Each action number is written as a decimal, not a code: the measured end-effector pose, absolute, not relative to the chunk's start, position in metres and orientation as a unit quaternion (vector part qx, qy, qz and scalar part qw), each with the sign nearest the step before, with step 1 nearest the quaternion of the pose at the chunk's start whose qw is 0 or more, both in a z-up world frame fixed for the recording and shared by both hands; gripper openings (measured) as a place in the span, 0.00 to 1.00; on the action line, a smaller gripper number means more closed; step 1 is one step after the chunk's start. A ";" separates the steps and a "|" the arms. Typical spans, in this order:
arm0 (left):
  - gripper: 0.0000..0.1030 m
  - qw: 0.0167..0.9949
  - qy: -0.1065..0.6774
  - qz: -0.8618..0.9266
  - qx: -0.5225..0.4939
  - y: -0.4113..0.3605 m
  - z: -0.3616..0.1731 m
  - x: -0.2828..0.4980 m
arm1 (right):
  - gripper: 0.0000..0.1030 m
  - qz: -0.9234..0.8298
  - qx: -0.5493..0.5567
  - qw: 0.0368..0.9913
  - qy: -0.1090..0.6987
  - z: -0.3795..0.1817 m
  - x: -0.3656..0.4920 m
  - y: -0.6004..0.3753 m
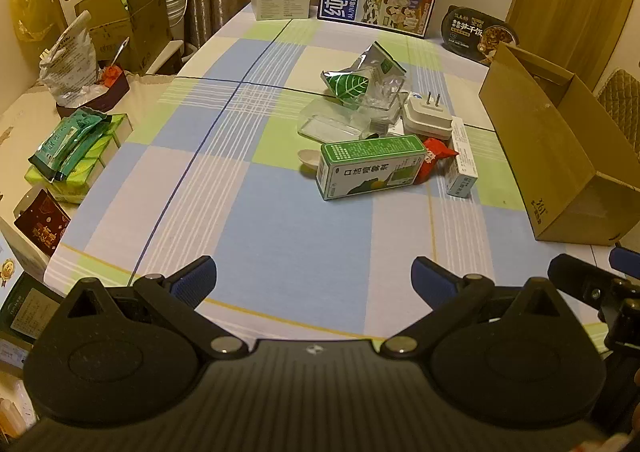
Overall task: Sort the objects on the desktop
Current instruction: 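Move both tools toward the green-and-white box and white tube box, then grasp the green box with the left tool while the right tool grasps the white tube box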
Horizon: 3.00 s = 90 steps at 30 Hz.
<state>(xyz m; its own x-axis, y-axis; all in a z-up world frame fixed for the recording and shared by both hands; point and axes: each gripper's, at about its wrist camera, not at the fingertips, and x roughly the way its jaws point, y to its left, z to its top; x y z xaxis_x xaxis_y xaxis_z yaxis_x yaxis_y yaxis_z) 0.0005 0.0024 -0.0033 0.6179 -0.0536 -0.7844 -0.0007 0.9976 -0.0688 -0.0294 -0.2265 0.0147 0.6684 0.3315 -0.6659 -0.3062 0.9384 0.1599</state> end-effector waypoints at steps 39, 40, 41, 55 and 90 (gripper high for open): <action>0.99 0.888 0.454 -0.051 -0.062 0.004 -0.010 0.001 | 0.98 0.182 0.022 0.905 0.384 0.005 -0.025 -0.228; 0.99 0.887 0.455 -0.054 -0.062 0.003 -0.011 0.002 | 0.98 0.183 0.022 0.904 0.385 0.005 -0.025 -0.228; 0.99 0.886 0.455 -0.056 -0.061 0.002 -0.011 0.002 | 0.98 0.183 0.022 0.904 0.386 0.004 -0.025 -0.229; 0.99 0.890 0.445 -0.095 0.025 0.002 -0.011 0.010 | 0.98 0.191 0.007 0.909 0.371 0.006 -0.019 -0.232; 0.92 0.864 0.385 -0.244 0.213 -0.014 -0.044 0.124 | 0.98 0.183 -0.007 0.905 0.384 -0.037 0.073 -0.206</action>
<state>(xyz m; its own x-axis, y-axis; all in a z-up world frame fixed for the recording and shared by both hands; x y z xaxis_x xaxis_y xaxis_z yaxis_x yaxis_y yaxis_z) 0.1244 -0.0140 -0.0444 0.5844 -0.2580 -0.7694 0.5855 0.7905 0.1796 0.0727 -0.2056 -0.0368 0.6377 0.3259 -0.6979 -0.3367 0.9329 0.1279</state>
